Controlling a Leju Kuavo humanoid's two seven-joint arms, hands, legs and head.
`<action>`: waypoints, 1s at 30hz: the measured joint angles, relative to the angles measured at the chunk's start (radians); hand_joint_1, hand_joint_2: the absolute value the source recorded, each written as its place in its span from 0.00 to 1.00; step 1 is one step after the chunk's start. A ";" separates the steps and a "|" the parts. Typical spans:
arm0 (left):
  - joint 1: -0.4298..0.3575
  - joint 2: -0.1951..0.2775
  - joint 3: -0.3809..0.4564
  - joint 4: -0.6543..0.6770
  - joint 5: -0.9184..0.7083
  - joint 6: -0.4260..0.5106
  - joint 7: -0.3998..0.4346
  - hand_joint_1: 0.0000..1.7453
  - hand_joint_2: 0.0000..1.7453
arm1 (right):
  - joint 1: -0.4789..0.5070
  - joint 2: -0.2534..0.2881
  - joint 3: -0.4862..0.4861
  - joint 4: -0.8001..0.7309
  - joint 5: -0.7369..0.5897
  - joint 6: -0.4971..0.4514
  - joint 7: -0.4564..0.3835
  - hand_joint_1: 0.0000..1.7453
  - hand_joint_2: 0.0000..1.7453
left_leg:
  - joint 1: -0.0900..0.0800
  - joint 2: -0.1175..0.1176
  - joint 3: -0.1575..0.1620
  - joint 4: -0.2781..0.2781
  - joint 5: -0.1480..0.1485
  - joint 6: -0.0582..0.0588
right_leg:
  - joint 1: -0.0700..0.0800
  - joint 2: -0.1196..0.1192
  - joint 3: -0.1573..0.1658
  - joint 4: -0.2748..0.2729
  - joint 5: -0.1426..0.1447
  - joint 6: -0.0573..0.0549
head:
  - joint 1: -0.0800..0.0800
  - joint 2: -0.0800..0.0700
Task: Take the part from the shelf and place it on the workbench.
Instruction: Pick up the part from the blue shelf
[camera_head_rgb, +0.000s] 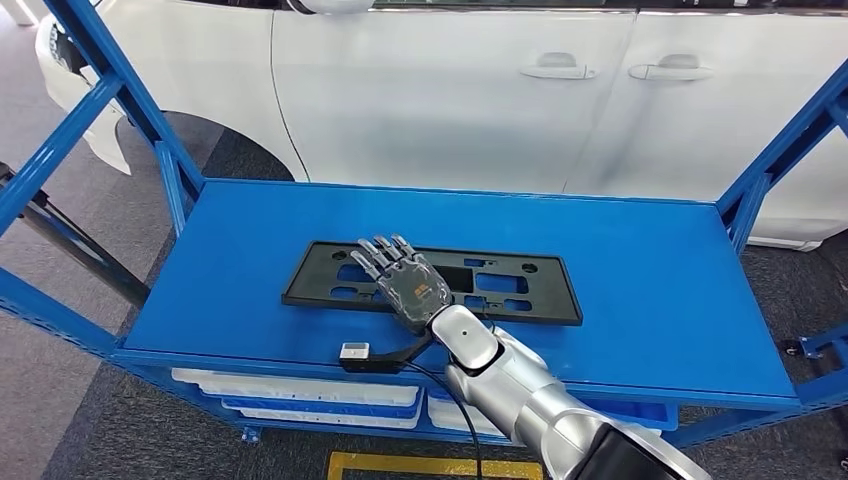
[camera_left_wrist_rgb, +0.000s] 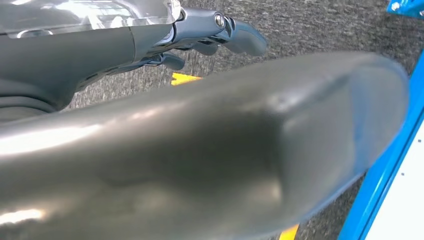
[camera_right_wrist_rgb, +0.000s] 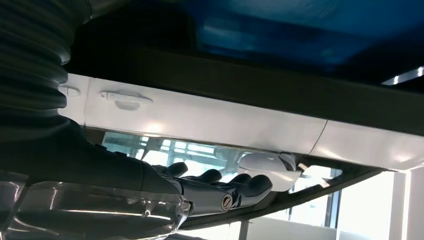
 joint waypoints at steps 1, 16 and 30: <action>0.000 0.000 0.000 0.000 -0.002 0.000 0.000 0.00 0.00 | -0.002 0.003 -0.001 0.005 0.007 0.000 0.006 0.00 1.00 | 0.001 0.000 -0.015 0.036 -0.022 -0.004 | -0.002 -0.001 0.003 -0.004 0.002 -0.005 | -0.001 0.000; 0.002 0.004 0.018 0.000 -0.025 0.003 0.002 0.00 0.00 | -0.021 -0.019 -0.108 0.083 0.063 0.007 0.080 1.00 1.00 | 0.002 0.000 0.010 -0.026 0.022 0.035 | 0.006 0.001 -0.014 0.053 -0.042 0.030 | 0.002 0.000; -0.001 0.011 0.031 0.000 -0.040 0.003 -0.002 0.00 0.00 | -0.016 -0.043 -0.193 0.099 0.094 -0.007 0.077 1.00 1.00 | 0.003 -0.002 -0.003 0.001 0.008 0.017 | -0.028 0.004 -0.007 0.018 -0.011 0.057 | 0.001 0.000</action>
